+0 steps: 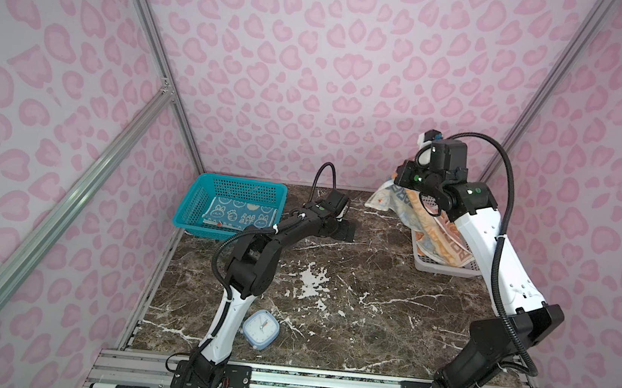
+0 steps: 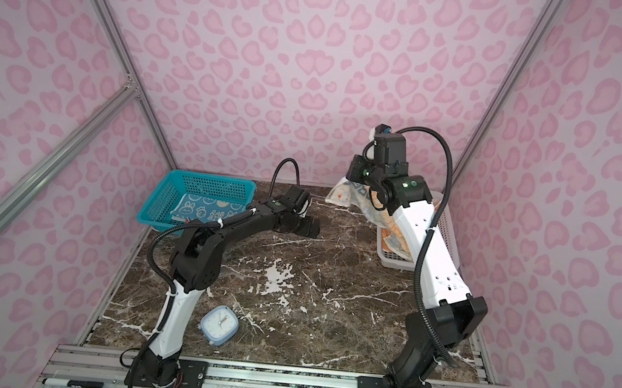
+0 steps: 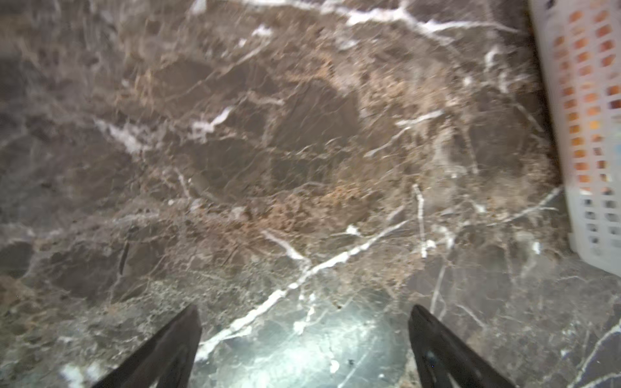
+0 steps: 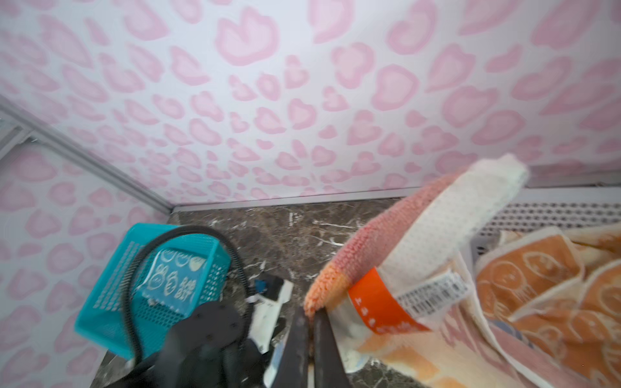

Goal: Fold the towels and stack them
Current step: 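Reach the right gripper into the white basket and grasp a striped towel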

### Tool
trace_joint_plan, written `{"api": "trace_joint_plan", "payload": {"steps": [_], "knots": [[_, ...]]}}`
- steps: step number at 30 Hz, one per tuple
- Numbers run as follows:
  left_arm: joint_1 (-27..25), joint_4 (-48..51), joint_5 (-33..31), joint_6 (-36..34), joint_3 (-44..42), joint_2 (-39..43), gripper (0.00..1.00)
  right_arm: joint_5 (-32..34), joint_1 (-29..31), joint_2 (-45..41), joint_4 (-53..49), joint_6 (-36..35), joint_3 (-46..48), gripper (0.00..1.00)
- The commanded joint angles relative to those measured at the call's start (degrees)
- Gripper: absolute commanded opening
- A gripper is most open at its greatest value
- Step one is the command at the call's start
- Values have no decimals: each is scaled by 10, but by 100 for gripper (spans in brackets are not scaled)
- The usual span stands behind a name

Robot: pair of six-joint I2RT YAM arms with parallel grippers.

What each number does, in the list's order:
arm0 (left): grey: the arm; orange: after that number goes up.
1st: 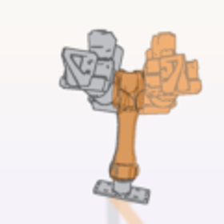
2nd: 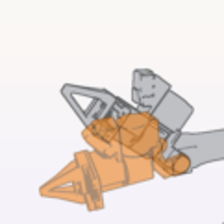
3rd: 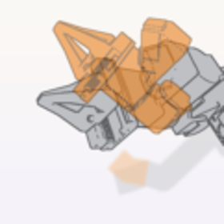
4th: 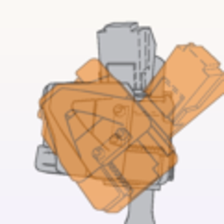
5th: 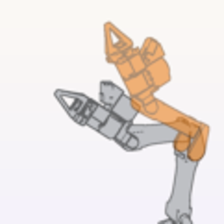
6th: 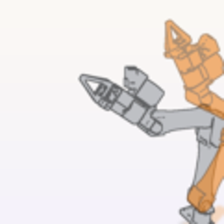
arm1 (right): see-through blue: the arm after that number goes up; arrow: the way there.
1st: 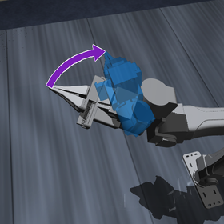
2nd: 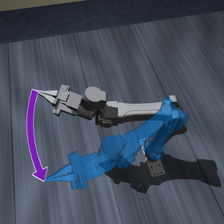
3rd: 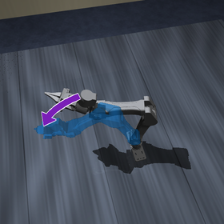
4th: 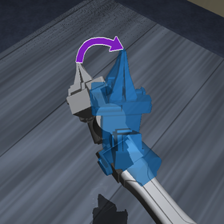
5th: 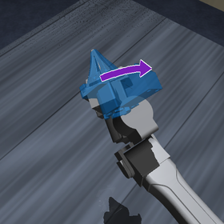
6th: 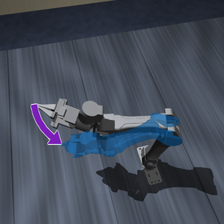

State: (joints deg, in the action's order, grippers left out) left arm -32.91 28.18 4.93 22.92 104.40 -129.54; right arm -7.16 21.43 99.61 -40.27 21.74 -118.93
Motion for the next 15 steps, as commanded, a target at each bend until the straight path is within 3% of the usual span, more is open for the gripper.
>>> {"api": "trace_joint_plan", "payload": {"steps": [1, 6, 15], "knots": [[18, -46, 13, 34, -51, 306, 98, -29, 38, 25, -36, -27, -90, 0], [28, -47, -9, 21, -102, 373, 98, -49, 30, 10, -5, -4, -83, 0], [30, -53, -13, 9, -117, 401, 98, -73, -43, -36, 134, 76, 246, 0]]}}
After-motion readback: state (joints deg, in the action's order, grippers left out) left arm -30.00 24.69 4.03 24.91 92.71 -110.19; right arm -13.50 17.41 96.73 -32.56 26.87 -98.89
